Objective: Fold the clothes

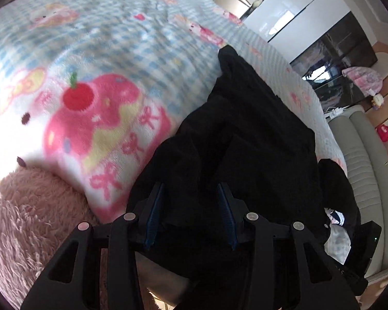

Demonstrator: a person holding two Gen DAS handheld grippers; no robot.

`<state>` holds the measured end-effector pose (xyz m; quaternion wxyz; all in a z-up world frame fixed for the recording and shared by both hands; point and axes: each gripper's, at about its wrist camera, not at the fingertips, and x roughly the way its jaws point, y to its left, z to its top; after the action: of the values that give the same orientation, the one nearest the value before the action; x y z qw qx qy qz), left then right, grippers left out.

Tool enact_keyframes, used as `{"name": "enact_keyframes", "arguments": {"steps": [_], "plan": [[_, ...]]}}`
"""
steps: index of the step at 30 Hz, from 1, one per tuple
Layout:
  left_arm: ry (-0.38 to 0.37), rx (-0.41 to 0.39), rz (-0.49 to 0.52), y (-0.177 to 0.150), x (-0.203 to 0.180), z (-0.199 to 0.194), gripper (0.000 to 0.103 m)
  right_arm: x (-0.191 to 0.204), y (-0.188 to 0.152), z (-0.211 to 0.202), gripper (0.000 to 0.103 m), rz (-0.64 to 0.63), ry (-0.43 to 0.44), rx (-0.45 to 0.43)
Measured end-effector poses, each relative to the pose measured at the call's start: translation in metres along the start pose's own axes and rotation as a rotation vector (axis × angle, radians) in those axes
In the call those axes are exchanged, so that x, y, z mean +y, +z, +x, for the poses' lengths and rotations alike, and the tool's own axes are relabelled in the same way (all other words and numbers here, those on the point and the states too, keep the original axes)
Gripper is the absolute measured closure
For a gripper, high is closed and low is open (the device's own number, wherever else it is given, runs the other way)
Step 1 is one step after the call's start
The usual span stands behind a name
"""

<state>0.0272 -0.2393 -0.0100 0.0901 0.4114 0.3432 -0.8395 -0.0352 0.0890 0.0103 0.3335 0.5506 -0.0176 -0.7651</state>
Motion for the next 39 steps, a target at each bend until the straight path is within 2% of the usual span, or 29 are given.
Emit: {"name": "enact_keyframes", "arguments": {"steps": [1,3,5,6,8,10,14,17,19,21,23,25,27,29,32,34,36,39], "plan": [[-0.002,-0.004,0.006,0.000,-0.002,-0.001,0.058,0.000,0.000,0.004,0.066,0.004,0.002,0.012],[-0.027,-0.016,-0.002,0.000,0.001,-0.010,0.056,0.007,0.003,0.009,0.075,-0.002,0.073,0.046],[-0.055,-0.028,-0.017,-0.001,0.005,-0.016,0.056,0.014,0.007,0.010,0.077,-0.021,0.101,0.052],[-0.064,-0.033,-0.024,0.000,0.008,-0.017,0.056,0.017,0.008,0.010,0.077,-0.033,0.080,0.039],[-0.079,-0.031,-0.031,0.002,0.010,-0.021,0.055,0.019,0.011,0.011,0.091,-0.051,-0.008,0.009],[-0.100,-0.013,-0.016,0.004,0.010,-0.024,0.049,0.020,0.013,0.004,0.095,-0.056,-0.071,-0.035],[-0.121,-0.053,-0.017,0.002,0.012,-0.033,0.048,0.027,0.021,-0.022,0.095,-0.133,-0.194,-0.121],[-0.137,-0.092,-0.064,0.000,0.017,-0.038,0.048,0.018,0.029,-0.020,0.094,-0.141,-0.275,-0.104],[-0.162,-0.122,-0.041,-0.002,0.014,-0.045,0.048,0.012,0.029,-0.010,0.092,-0.128,-0.339,-0.071],[-0.197,-0.133,-0.005,-0.004,0.007,-0.048,0.048,0.011,0.025,-0.017,0.087,-0.090,-0.272,-0.100],[-0.242,-0.112,0.043,-0.007,-0.002,-0.046,0.047,0.016,0.019,-0.028,0.070,-0.083,-0.211,-0.149],[-0.271,-0.024,0.043,-0.006,-0.004,-0.029,0.047,0.027,0.013,-0.021,0.069,-0.126,-0.190,-0.131],[-0.198,0.056,0.026,-0.003,-0.002,-0.011,0.047,0.031,0.009,0.001,0.069,-0.158,-0.216,-0.068],[-0.146,0.111,-0.002,-0.002,0.003,0.001,0.048,0.024,0.007,0.019,0.077,-0.147,-0.264,-0.032],[-0.101,0.128,-0.006,-0.005,0.004,-0.001,0.050,0.011,0.005,0.014,0.077,-0.118,-0.308,-0.047],[-0.091,0.112,0.010,-0.013,0.002,-0.010,0.048,0.004,0.004,0.002,0.077,-0.103,-0.318,-0.049],[-0.145,0.107,0.044,-0.024,-0.003,-0.021,0.044,-0.005,-0.003,-0.017,0.074,-0.065,-0.257,-0.066],[-0.221,0.139,0.062,-0.041,-0.008,-0.029,0.043,-0.020,-0.021,-0.047,0.062,0.000,-0.161,-0.085]]}}
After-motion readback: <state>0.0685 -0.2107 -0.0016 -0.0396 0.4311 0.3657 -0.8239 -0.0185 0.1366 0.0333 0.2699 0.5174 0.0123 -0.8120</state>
